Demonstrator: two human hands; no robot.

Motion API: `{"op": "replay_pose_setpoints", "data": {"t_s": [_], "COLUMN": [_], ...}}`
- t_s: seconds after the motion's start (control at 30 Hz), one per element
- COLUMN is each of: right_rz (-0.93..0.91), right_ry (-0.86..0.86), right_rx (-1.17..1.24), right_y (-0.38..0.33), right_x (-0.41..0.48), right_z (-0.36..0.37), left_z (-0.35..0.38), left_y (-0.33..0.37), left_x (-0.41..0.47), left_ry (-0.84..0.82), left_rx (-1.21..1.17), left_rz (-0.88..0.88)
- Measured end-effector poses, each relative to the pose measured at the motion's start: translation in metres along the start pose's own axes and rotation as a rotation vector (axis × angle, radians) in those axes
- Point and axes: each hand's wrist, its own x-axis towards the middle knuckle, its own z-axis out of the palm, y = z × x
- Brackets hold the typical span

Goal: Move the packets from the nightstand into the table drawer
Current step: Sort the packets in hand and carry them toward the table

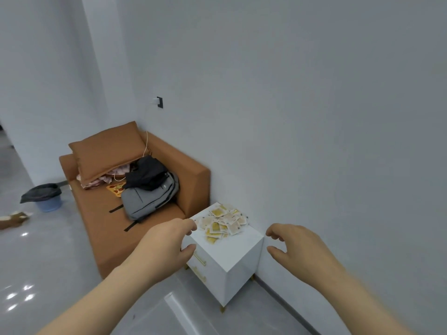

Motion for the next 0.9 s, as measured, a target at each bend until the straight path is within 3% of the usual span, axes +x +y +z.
{"op": "replay_pose_setpoints", "data": {"t_s": [0.4,0.6,0.9], "right_rz": [0.08,0.188,0.335], "right_ry": [-0.107,-0.156,-0.22], "right_rx": [0.038,0.083,0.159], "right_y": [0.031,0.038,0.098], "right_x": [0.214,0.31,0.422], "right_z": [0.074,0.115,0.169], "left_z": [0.071,0.107,0.18], "left_y": [-0.111,-0.176,-0.211], "left_x": [0.193,0.3,0.431], "left_ry": [-0.067,-0.178,-0.325], "left_rx": [-0.073,-0.095,-0.132], "left_rz": [-0.008,0.036,0.06]}}
